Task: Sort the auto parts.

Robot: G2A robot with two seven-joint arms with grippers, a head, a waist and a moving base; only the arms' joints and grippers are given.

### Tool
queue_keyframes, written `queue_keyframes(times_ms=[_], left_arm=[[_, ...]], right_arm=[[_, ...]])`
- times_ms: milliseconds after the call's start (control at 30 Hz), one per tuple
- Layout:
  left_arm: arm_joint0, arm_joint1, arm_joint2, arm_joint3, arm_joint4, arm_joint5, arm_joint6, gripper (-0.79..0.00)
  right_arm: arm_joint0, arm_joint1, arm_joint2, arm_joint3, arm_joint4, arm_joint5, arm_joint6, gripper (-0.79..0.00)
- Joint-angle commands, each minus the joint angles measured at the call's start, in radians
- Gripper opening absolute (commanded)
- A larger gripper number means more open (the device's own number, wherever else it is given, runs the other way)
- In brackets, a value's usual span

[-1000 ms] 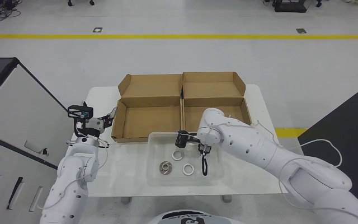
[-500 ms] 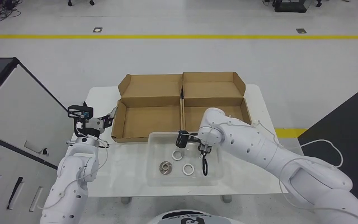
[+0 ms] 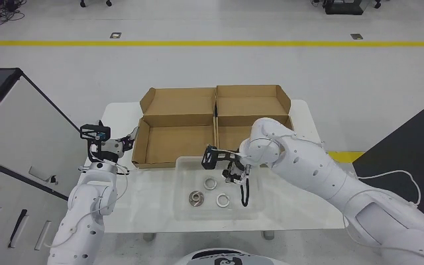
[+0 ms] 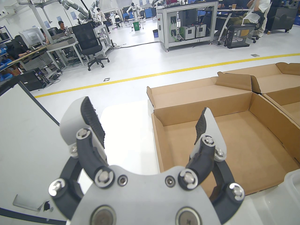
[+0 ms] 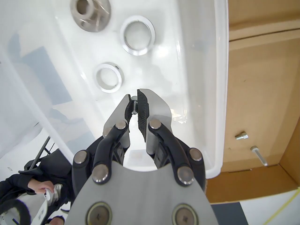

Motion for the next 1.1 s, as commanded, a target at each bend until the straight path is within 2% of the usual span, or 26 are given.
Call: queue_keyframes(times_ms=[0, 300, 400, 900, 1067], left_arm=[[0.000, 0.000, 0.000, 0.000, 0.000, 0.000, 0.000, 0.000], [0.000, 0.000, 0.000, 0.000, 0.000, 0.000, 0.000, 0.000], [0.000, 0.000, 0.000, 0.000, 0.000, 0.000, 0.000, 0.000], [0.000, 0.000, 0.000, 0.000, 0.000, 0.000, 0.000, 0.000], [0.000, 0.000, 0.000, 0.000, 0.000, 0.000, 0.000, 0.000]], right_arm=[[-0.014, 0.023, 0.031, -0.025, 0.050, -0.030, -0.030, -0.785], [-0.084, 0.118, 0.146, -0.060, 0.277, -0.155, -0.155, -0.785], [-0.097, 0.142, 0.149, -0.052, 0.364, -0.189, -0.189, -0.785], [-0.104, 0.151, 0.162, -0.034, 0.367, -0.180, -0.220, -0.785], [-0.167, 0.186, 0.252, 0.023, 0.583, -0.253, -0.253, -0.785]])
